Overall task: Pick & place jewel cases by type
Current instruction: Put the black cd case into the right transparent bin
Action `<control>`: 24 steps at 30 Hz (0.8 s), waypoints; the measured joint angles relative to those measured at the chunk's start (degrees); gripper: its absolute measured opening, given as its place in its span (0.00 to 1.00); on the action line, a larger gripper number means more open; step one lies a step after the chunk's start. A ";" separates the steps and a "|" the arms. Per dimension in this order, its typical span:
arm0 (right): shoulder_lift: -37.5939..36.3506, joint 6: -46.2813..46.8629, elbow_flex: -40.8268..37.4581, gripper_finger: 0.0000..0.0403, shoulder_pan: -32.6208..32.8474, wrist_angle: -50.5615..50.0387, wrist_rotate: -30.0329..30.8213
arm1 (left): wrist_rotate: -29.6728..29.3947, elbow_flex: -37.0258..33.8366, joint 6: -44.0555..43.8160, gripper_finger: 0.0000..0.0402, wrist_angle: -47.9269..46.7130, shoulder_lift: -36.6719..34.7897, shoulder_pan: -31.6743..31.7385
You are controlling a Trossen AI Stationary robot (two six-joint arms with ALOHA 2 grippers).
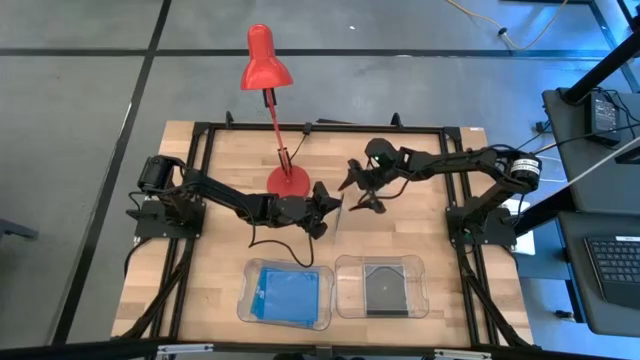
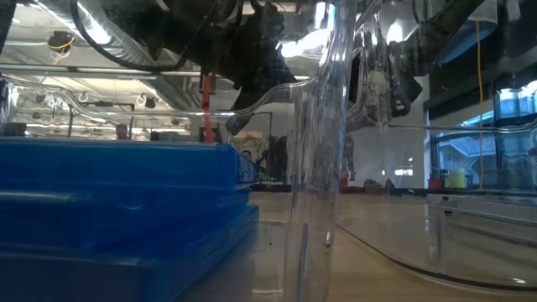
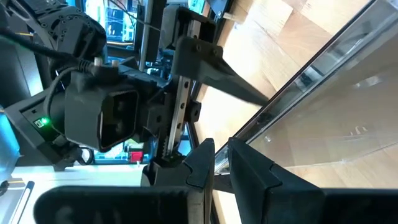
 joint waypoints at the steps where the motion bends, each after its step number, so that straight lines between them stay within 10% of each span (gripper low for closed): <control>1: 0.00 -0.40 0.00 0.86 -0.04 0.05 -0.66 | -0.01 0.00 0.01 0.12 0.00 0.00 0.00; 24: 13.40 2.18 3.43 0.86 -4.30 9.46 -16.00 | 0.24 0.00 1.19 0.12 0.02 0.02 -0.02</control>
